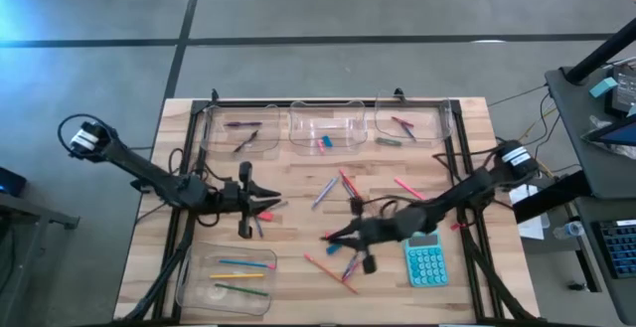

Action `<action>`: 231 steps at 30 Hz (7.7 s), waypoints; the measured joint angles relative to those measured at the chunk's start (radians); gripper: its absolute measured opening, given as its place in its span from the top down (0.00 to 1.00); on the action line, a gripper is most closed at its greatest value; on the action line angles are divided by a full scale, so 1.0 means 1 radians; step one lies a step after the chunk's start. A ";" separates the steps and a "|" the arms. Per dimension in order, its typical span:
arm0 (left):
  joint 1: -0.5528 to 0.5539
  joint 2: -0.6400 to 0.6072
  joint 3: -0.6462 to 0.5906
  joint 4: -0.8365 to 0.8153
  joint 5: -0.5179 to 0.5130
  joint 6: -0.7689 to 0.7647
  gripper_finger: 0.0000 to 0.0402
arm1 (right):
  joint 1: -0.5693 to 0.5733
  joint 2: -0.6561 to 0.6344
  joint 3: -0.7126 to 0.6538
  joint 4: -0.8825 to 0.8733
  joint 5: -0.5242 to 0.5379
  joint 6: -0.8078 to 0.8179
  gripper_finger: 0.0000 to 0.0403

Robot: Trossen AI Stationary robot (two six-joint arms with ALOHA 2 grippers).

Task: Sort crayons/erasers/pens/pencils in bins
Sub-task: Put the black ballpen into the top left transparent bin, then put the dark green pencil into the bottom transparent bin

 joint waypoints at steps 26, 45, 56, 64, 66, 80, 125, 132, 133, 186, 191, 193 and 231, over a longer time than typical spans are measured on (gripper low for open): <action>0.107 0.772 0.473 0.182 0.166 -0.160 0.27 | 0.006 0.026 -0.175 0.466 0.160 -0.037 0.90; 0.111 0.960 0.641 0.182 0.165 -0.211 0.35 | 0.006 0.055 -0.137 0.430 0.064 0.002 0.91; 0.108 0.958 0.641 0.166 0.181 -0.147 0.92 | 0.005 0.055 -0.124 0.370 0.071 0.013 0.89; 0.111 0.949 0.641 0.126 0.169 -0.104 0.91 | 0.006 0.053 -0.086 0.236 0.062 0.023 0.64; 0.111 0.922 0.640 0.063 0.154 -0.101 0.93 | 0.006 0.043 -0.084 0.221 0.060 0.045 0.56; 0.114 0.537 0.580 -0.519 -0.058 -0.084 0.94 | 0.028 -0.177 -0.094 -0.082 0.020 0.097 0.31; 0.589 -0.109 0.294 -1.148 -0.181 -0.155 0.40 | 0.030 -0.273 -0.094 -0.353 0.088 0.171 0.34; 0.254 -0.202 0.100 -0.437 -0.029 -0.077 0.56 | 0.025 -0.309 -0.094 -0.706 0.401 0.378 0.37; 0.223 -0.201 0.074 -0.383 -0.029 -0.066 0.58 | 0.025 -0.322 -0.094 -0.741 0.394 0.398 0.37; 0.115 -0.031 -0.024 -0.133 0.002 0.131 1.00 | 0.009 -0.510 -0.074 -1.003 0.294 0.472 0.38; 0.115 0.042 -0.025 -0.133 0.002 0.131 1.00 | 0.018 -0.509 0.050 -1.382 0.285 0.628 0.38; 0.115 0.075 -0.025 -0.133 0.002 0.131 1.00 | 0.024 -0.509 0.087 -1.489 0.289 0.697 0.38; 0.139 0.418 0.092 0.034 -0.013 0.118 1.00 | 0.056 -0.503 0.069 -1.929 0.220 0.970 0.38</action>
